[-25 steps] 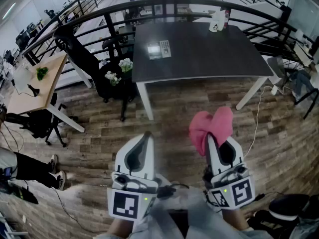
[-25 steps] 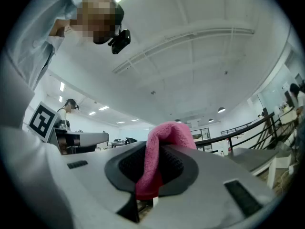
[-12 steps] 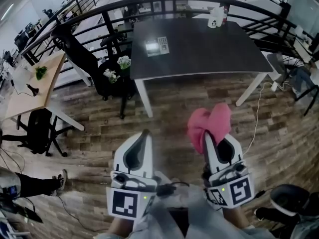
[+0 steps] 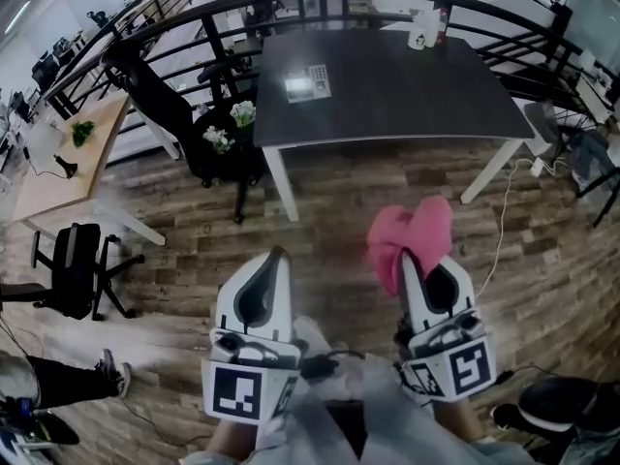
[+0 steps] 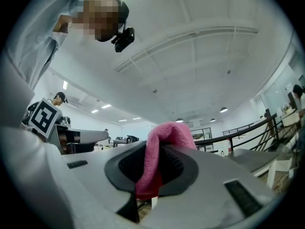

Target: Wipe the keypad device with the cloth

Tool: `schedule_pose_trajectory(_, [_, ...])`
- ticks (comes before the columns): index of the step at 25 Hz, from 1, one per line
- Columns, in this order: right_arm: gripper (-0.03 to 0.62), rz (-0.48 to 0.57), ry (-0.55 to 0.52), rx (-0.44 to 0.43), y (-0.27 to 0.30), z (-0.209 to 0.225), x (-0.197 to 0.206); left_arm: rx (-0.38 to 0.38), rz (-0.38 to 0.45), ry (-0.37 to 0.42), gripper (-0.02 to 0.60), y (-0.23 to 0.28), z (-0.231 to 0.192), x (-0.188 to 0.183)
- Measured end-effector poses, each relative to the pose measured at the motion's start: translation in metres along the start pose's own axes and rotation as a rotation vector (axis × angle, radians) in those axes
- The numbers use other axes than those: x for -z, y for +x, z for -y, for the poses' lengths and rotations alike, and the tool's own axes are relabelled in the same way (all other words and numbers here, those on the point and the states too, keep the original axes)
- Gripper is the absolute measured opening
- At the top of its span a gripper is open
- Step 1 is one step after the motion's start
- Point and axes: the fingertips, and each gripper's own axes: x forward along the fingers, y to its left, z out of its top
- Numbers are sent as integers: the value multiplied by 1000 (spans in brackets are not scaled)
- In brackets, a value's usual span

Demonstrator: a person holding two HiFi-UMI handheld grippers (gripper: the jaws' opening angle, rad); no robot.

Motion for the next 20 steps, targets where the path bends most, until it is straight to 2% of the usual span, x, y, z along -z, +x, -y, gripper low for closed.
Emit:
schedule_pose_trajectory(3, [55,-6,6,-1,3,3,4,-4,8,0,12,4,-1,0])
schedule_pose_trajectory(9, [55,-22,22,11,15,12,14,-1,-27,2,12,16,-7,11])
schedule_pose_trajectory(12, [55,-26,17,15,25,16,18,-2,-2,2,12,30,-16,13])
schedule_pose_trajectory(20, [55,-51,-1,32,64,35,28,33,-21,-22,12,78,-34,24])
